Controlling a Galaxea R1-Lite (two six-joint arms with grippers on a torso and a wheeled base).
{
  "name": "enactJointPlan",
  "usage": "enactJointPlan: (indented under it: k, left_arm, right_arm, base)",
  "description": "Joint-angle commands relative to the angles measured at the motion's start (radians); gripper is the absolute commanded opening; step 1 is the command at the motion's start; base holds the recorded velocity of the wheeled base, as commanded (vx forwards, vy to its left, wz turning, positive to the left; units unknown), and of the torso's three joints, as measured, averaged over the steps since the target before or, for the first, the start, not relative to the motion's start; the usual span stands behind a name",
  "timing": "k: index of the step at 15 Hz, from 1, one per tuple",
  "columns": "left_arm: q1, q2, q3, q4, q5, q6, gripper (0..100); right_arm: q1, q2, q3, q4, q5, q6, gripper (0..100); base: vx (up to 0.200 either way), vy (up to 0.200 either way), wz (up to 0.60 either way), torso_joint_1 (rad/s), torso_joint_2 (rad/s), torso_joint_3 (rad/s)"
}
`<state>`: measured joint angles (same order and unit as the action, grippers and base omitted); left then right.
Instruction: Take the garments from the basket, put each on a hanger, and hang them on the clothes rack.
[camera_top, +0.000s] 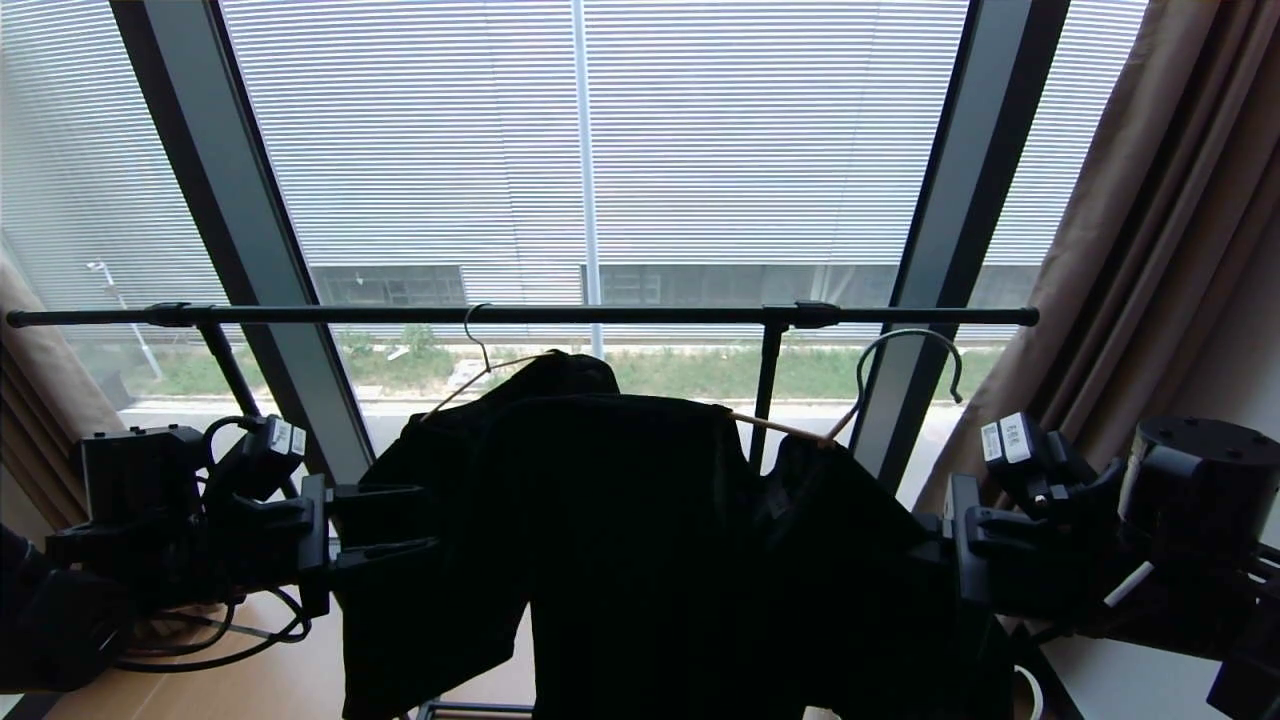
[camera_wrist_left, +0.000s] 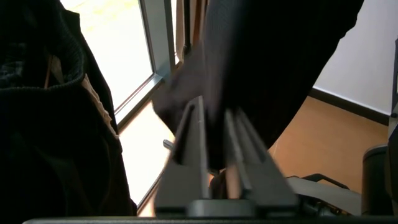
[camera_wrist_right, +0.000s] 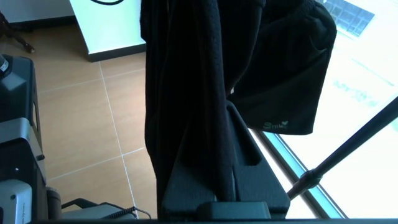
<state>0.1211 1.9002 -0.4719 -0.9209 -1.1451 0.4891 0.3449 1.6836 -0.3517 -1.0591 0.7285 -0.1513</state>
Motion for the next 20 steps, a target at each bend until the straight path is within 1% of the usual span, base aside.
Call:
enactJointPlan:
  k: [1,2,3,4,6,7,9,10,11,12,13,14,15,16,17,18,19,20]
  left_arm:
    - [0.0,0.013,0.021,-0.042,-0.001,-0.007,100]
    - [0.0,0.013,0.022,-0.044,-0.001,-0.007,100]
    - [0.0,0.008,0.03,-0.067,-0.001,-0.014,100]
    - [-0.009,-0.02,0.029,-0.067,-0.001,-0.075,100]
    - [-0.035,-0.165,0.021,-0.064,0.001,-0.31,100]
    - [-0.058,-0.237,0.016,-0.059,0.002,-0.396,100]
    - [-0.074,-0.28,0.012,-0.052,0.002,-0.397,100]
    - [-0.113,-0.302,-0.027,-0.018,0.002,-0.399,100]
    - [-0.133,-0.326,-0.067,0.05,0.004,-0.399,100]
    - [-0.159,-0.377,-0.146,0.215,0.004,-0.397,100]
    - [-0.178,-0.406,-0.214,0.369,0.007,-0.38,100]
    - [-0.192,-0.414,-0.275,0.507,0.007,-0.308,100]
    - [-0.202,-0.414,-0.3,0.583,0.01,-0.242,100]
    - [-0.236,-0.412,-0.355,0.731,0.061,-0.096,100]
    - [-0.274,-0.411,-0.373,0.787,0.133,-0.046,100]
    - [-0.327,-0.405,-0.379,0.795,0.225,0.014,100]
    - [-0.36,-0.388,-0.379,0.794,0.243,0.066,100]
    - [-0.393,-0.374,-0.379,0.792,0.245,0.114,100]
  right_arm:
    - [-0.012,0.018,-0.006,0.001,0.0,-0.002,0]
    - [-0.014,0.019,-0.006,0.001,0.0,-0.002,0]
    - [-0.015,0.036,-0.006,0.004,-0.001,-0.005,0]
    - [-0.009,0.065,-0.006,0.005,-0.004,-0.008,0]
    - [0.02,0.09,-0.003,0.01,-0.006,-0.017,0]
    - [0.04,0.103,0.002,0.011,-0.011,-0.019,0]
    - [0.063,0.107,0.005,0.019,-0.011,-0.021,0]
    - [0.092,0.107,0.005,0.056,-0.012,-0.025,0]
    - [0.101,0.105,0.003,0.07,-0.014,-0.034,0]
    - [0.103,0.1,0.003,0.076,-0.014,-0.051,0]
    - [0.103,0.099,0.005,0.077,-0.014,-0.056,0]
    - [0.103,0.099,0.005,0.077,-0.014,-0.059,0]
    - [0.103,0.097,0.005,0.077,-0.014,-0.059,0]
    - [0.105,0.097,0.007,0.077,-0.014,-0.062,0]
    - [0.106,0.097,0.007,0.077,-0.014,-0.07,0]
    - [0.106,0.099,0.01,0.077,-0.014,-0.099,0]
    - [0.108,0.099,0.014,0.077,-0.014,-0.113,0]
    - [0.108,0.1,0.016,0.077,-0.014,-0.123,0]
  base:
    - [0.0,0.0,0.0,0.0,0.0,0.0]
    - [0.0,0.0,0.0,0.0,0.0,0.0]
    - [0.0,0.0,0.0,0.0,0.0,0.0]
    - [0.0,0.0,0.0,0.0,0.0,0.0]
    - [0.0,0.0,0.0,0.0,0.0,0.0]
    - [0.0,0.0,0.0,0.0,0.0,0.0]
    - [0.0,0.0,0.0,0.0,0.0,0.0]
    - [0.0,0.0,0.0,0.0,0.0,0.0]
    - [0.0,0.0,0.0,0.0,0.0,0.0]
    - [0.0,0.0,0.0,0.0,0.0,0.0]
    - [0.0,0.0,0.0,0.0,0.0,0.0]
    - [0.0,0.0,0.0,0.0,0.0,0.0]
    - [0.0,0.0,0.0,0.0,0.0,0.0]
    - [0.0,0.0,0.0,0.0,0.0,0.0]
    - [0.0,0.0,0.0,0.0,0.0,0.0]
    - [0.0,0.0,0.0,0.0,0.0,0.0]
    - [0.0,0.0,0.0,0.0,0.0,0.0]
    - [0.0,0.0,0.0,0.0,0.0,0.0]
